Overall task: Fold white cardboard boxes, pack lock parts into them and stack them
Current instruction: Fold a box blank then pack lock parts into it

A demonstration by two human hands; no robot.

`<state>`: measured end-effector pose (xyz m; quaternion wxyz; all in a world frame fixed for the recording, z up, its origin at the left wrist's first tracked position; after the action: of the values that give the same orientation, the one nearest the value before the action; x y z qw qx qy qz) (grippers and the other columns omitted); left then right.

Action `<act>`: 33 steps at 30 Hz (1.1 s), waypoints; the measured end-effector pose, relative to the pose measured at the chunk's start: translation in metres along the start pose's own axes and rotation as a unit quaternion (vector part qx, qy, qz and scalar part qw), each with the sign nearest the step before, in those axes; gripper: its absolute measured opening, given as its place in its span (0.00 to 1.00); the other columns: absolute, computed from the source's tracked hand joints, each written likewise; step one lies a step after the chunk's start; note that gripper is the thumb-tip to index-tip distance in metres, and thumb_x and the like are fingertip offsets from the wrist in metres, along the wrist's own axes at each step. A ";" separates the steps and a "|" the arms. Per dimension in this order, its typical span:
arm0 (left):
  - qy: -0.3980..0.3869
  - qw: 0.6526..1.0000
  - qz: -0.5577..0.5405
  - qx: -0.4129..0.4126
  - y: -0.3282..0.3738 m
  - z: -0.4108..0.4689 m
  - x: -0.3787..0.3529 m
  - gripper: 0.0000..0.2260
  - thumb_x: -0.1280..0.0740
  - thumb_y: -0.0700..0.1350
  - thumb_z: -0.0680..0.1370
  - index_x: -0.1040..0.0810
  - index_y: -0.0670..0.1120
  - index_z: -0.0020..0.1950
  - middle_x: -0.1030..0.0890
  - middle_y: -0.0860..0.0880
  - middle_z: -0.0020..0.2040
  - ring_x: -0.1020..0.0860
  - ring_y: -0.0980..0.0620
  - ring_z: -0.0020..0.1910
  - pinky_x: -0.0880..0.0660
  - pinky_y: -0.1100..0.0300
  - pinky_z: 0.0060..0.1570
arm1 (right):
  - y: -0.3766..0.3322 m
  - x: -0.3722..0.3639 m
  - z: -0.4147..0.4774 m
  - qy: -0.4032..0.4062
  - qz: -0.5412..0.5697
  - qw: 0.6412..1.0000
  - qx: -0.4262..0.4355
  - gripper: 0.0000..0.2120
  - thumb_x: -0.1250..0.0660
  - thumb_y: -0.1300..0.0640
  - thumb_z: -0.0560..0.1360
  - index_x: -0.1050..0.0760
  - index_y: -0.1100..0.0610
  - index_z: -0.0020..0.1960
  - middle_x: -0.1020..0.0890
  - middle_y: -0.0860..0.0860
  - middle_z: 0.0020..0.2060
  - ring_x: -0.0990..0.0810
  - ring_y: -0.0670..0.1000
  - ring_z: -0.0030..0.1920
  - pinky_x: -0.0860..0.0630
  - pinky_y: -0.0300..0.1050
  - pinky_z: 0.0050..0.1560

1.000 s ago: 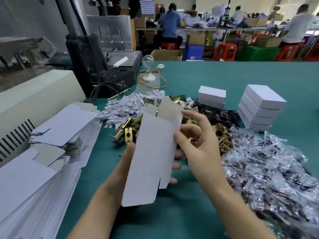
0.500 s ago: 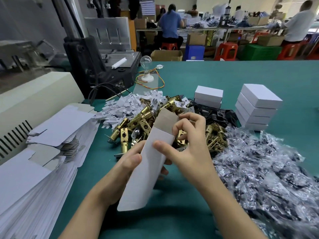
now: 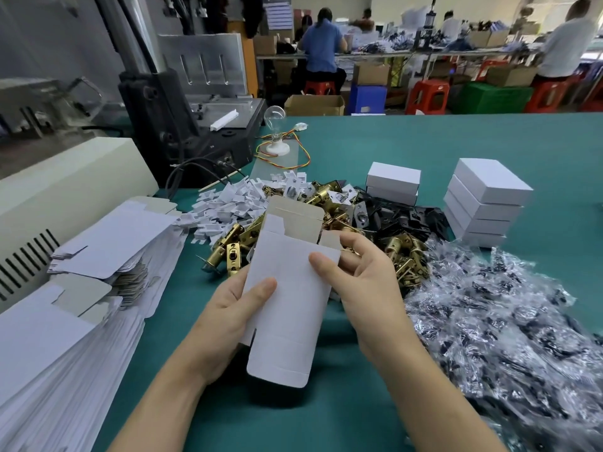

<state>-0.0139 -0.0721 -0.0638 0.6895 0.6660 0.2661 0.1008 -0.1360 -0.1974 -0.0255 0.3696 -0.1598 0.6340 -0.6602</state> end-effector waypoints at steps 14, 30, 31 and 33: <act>0.082 0.971 0.140 -0.175 0.023 -0.002 0.003 0.31 0.23 0.53 0.72 0.28 0.69 0.72 0.15 0.53 0.63 0.14 0.48 0.57 0.16 0.55 0.51 | -0.003 0.008 0.003 0.028 -0.064 0.996 0.049 0.18 0.22 0.62 0.74 0.21 0.49 0.59 0.11 0.50 0.45 0.12 0.51 0.46 0.15 0.48 0.46; 0.042 0.977 0.065 -0.196 0.025 -0.007 -0.004 0.21 0.35 0.43 0.81 0.23 0.61 0.71 0.15 0.50 0.62 0.17 0.54 0.58 0.19 0.61 0.52 | -0.006 -0.006 -0.001 -0.023 -0.131 0.987 0.086 0.10 0.29 0.49 0.78 0.17 0.43 0.59 0.13 0.49 0.48 0.15 0.51 0.50 0.16 0.55 0.49; 0.044 0.977 0.070 -0.198 0.025 -0.007 -0.004 0.19 0.35 0.43 0.81 0.22 0.60 0.69 0.15 0.50 0.60 0.17 0.54 0.57 0.19 0.61 0.52 | -0.006 -0.006 -0.001 -0.024 -0.142 0.986 0.086 0.09 0.29 0.48 0.78 0.17 0.43 0.57 0.14 0.49 0.47 0.15 0.51 0.48 0.16 0.54 0.48; 0.053 0.976 0.074 -0.196 0.024 -0.006 -0.003 0.14 0.32 0.47 0.81 0.20 0.58 0.65 0.14 0.51 0.56 0.16 0.54 0.53 0.19 0.62 0.49 | -0.006 -0.007 -0.001 -0.028 -0.158 0.983 0.084 0.07 0.30 0.47 0.79 0.16 0.43 0.55 0.15 0.47 0.45 0.17 0.48 0.45 0.17 0.48 0.43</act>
<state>-0.0143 -0.0657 -0.0394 0.7825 0.5294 0.2272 0.2364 -0.1337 -0.1925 -0.0180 0.2905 -0.2452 0.5321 -0.7566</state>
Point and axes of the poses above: each hand's wrist, its own z-axis towards the middle knuckle, its own x-axis out of the back of the hand, y = z × x, the point moved 7 cm from there along z, towards the middle knuckle
